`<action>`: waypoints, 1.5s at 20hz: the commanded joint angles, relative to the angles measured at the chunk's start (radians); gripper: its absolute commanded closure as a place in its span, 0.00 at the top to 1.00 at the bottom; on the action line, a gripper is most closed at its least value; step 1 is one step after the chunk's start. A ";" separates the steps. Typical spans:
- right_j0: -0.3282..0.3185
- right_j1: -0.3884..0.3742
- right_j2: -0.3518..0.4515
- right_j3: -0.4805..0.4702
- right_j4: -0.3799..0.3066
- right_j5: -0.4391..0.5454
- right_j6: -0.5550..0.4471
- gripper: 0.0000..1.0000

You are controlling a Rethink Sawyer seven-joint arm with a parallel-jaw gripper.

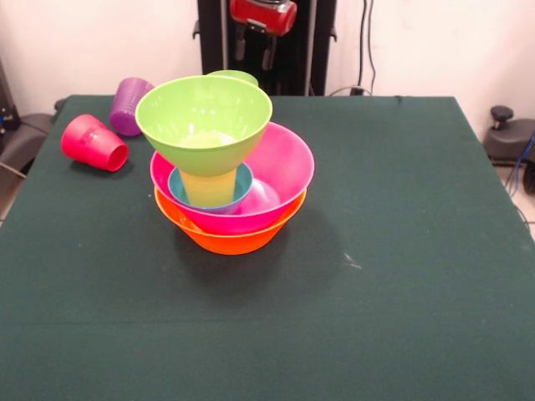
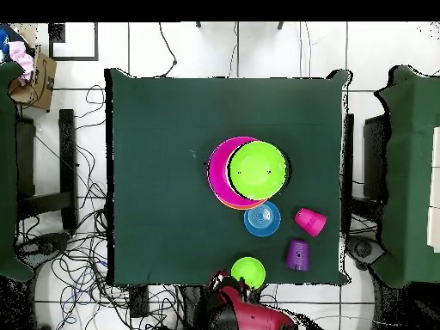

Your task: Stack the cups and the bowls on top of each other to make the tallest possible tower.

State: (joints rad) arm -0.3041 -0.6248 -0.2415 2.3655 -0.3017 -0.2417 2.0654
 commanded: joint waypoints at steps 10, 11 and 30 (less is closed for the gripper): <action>0.023 0.146 0.085 -0.150 -0.009 -0.015 0.086 1.00; 0.020 0.135 0.089 -0.151 -0.009 -0.003 0.083 1.00; -0.017 0.122 0.112 -0.186 -0.031 0.034 0.060 1.00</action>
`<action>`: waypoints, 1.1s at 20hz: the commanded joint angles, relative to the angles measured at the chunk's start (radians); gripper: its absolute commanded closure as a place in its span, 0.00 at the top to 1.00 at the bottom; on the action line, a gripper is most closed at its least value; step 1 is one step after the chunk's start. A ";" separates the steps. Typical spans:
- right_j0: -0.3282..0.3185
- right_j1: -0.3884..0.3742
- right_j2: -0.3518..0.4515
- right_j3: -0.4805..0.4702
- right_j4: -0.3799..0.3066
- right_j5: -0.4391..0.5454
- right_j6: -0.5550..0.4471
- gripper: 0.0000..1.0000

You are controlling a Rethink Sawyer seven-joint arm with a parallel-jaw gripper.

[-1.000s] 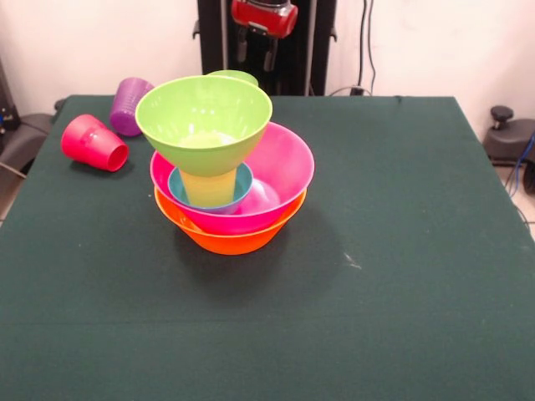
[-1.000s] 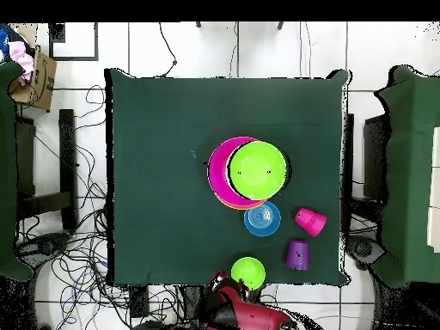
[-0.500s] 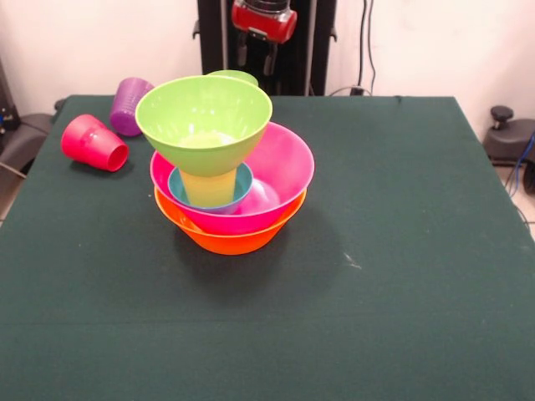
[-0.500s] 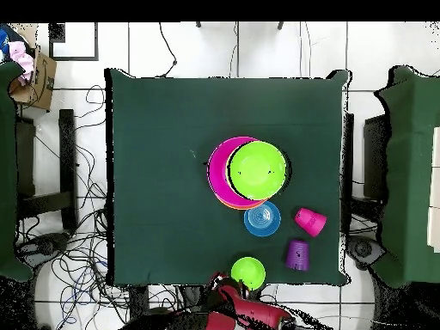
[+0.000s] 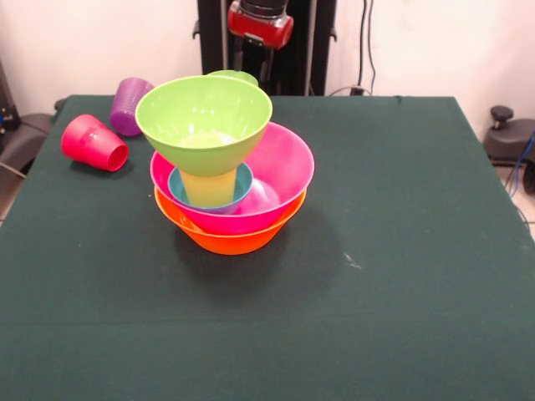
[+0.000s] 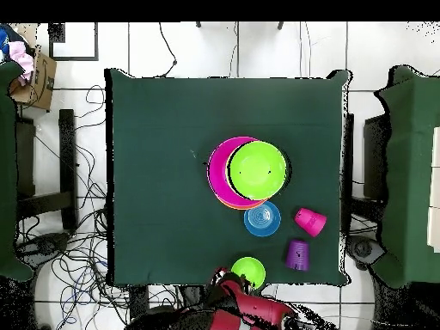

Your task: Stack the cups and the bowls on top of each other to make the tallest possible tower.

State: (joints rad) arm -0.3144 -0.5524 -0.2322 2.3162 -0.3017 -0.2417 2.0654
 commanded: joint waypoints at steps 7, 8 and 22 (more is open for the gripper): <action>-0.003 0.088 0.101 -0.159 -0.031 0.009 0.067 1.00; -0.002 0.096 0.100 -0.162 -0.031 0.002 0.069 1.00; -0.002 0.169 0.097 -0.185 -0.047 -0.074 0.096 1.00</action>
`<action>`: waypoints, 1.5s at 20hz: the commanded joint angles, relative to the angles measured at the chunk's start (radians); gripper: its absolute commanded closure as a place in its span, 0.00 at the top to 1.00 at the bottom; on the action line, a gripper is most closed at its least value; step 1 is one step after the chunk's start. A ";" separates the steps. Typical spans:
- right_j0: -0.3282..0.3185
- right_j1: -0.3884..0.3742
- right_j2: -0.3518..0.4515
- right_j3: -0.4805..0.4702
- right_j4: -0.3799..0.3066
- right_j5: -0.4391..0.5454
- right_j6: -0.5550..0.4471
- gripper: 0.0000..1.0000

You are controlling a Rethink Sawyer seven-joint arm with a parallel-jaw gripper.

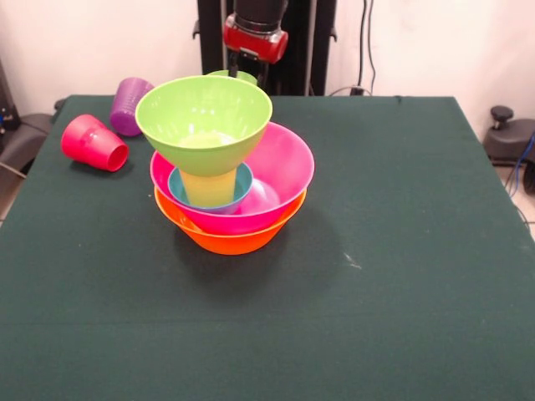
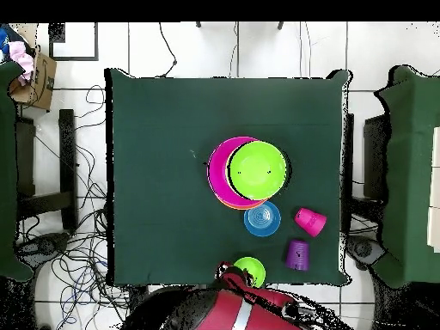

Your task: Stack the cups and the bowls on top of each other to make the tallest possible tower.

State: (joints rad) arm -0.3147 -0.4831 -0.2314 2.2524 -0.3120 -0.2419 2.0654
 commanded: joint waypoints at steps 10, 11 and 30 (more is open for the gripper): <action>0.006 0.156 0.089 -0.125 -0.034 -0.157 0.112 0.00; 0.006 0.157 0.090 -0.125 -0.034 -0.158 0.112 0.00; -0.007 0.031 0.105 -0.074 -0.042 -0.094 0.108 0.00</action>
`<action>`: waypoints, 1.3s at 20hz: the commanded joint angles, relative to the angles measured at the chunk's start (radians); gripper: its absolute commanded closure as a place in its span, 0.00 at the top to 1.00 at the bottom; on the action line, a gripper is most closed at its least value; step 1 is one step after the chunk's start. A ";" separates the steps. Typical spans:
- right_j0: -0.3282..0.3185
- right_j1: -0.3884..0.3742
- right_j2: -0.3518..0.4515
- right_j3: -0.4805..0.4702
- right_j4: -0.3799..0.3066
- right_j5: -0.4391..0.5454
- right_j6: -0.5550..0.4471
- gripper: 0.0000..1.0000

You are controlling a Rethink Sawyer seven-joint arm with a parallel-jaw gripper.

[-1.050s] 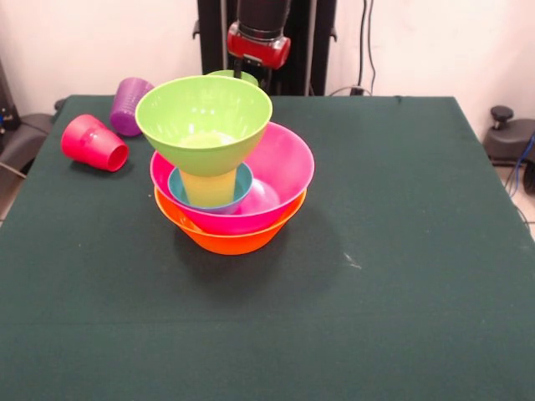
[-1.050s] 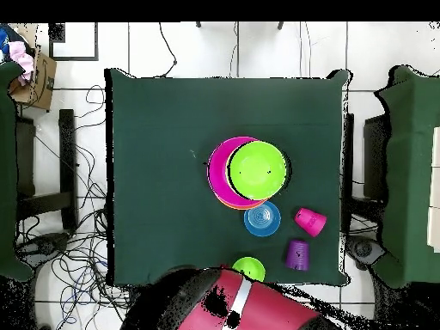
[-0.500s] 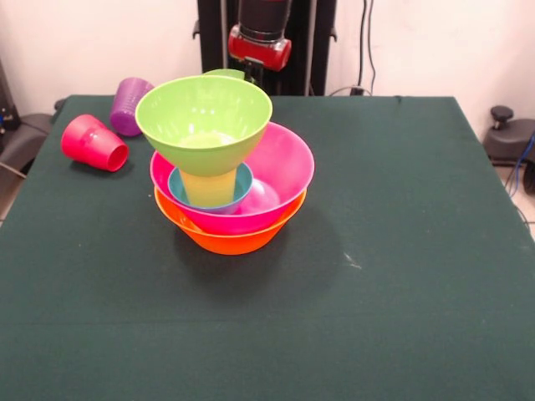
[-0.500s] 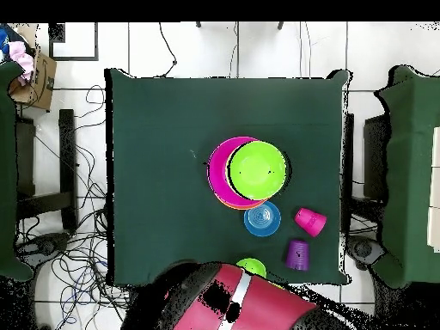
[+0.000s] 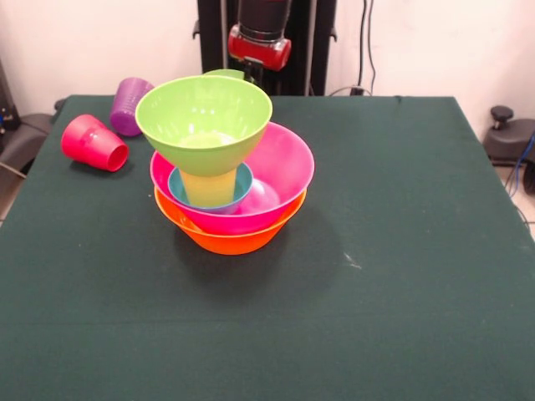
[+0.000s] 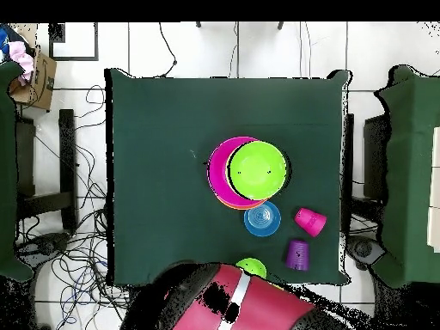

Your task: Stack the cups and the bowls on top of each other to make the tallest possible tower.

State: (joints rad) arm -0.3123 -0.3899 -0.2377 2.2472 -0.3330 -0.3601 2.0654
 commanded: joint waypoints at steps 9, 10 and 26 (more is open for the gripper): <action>-0.097 -0.407 0.216 0.049 -0.011 0.304 0.062 0.00; -0.113 -0.441 0.235 0.058 -0.004 0.341 0.053 0.00; -0.241 -0.852 0.417 0.134 0.171 0.825 -0.077 0.00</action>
State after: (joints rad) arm -0.5526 -1.0793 0.0262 2.3244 -0.2596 0.2489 2.0654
